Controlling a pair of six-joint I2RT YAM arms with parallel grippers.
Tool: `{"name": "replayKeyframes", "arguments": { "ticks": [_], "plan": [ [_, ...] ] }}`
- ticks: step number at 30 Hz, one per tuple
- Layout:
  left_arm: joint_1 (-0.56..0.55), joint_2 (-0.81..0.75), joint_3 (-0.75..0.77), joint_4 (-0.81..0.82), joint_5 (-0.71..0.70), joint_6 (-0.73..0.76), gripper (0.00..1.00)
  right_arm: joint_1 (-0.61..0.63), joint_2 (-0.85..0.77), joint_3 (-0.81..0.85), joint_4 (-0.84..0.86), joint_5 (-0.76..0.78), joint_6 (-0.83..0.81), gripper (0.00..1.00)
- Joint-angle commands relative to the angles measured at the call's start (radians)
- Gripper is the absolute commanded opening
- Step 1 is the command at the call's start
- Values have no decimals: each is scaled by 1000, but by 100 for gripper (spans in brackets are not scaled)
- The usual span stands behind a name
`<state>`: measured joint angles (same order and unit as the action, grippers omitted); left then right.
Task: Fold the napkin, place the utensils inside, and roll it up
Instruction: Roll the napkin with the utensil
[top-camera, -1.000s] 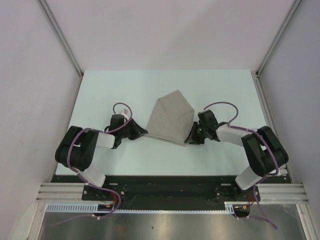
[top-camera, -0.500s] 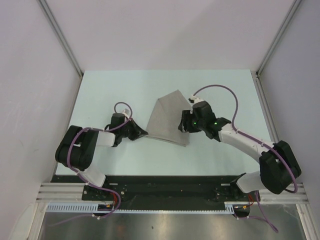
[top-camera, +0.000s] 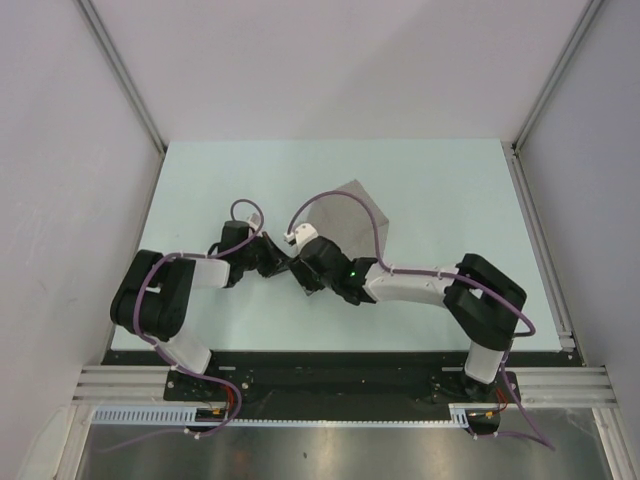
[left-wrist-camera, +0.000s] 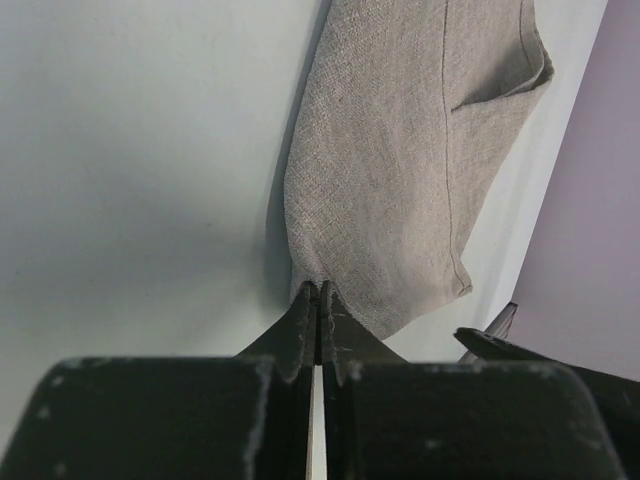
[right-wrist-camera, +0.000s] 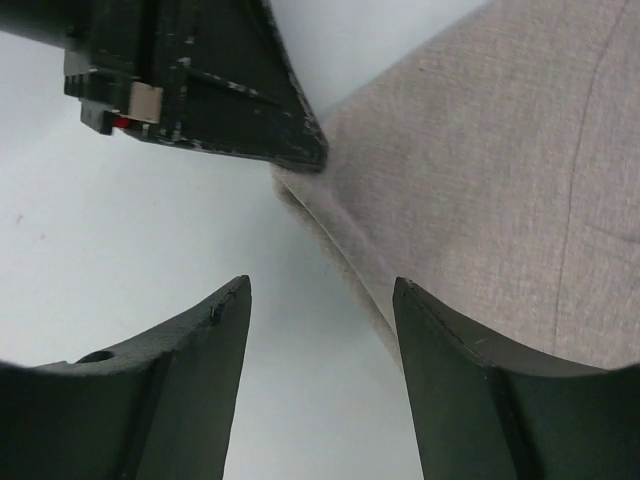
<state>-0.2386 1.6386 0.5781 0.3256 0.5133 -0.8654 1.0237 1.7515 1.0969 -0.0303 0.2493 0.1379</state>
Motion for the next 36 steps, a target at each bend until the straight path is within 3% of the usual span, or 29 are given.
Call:
{"name": "replayKeyframes", "arguments": {
  "ticks": [1,13,24,36],
  "plan": [
    [12,9,25,9,50,-18,0,47,61,66,115,153,-96,64],
    [35,6,20,4,65,-11,0,95,201,100,242,228,-135,66],
    [51,3,16,6,76,-4,0,134,338,135,284,585,-178,64],
    [67,3,17,3,77,0,0,133,250,-12,216,677,-115,61]
  ]
}}
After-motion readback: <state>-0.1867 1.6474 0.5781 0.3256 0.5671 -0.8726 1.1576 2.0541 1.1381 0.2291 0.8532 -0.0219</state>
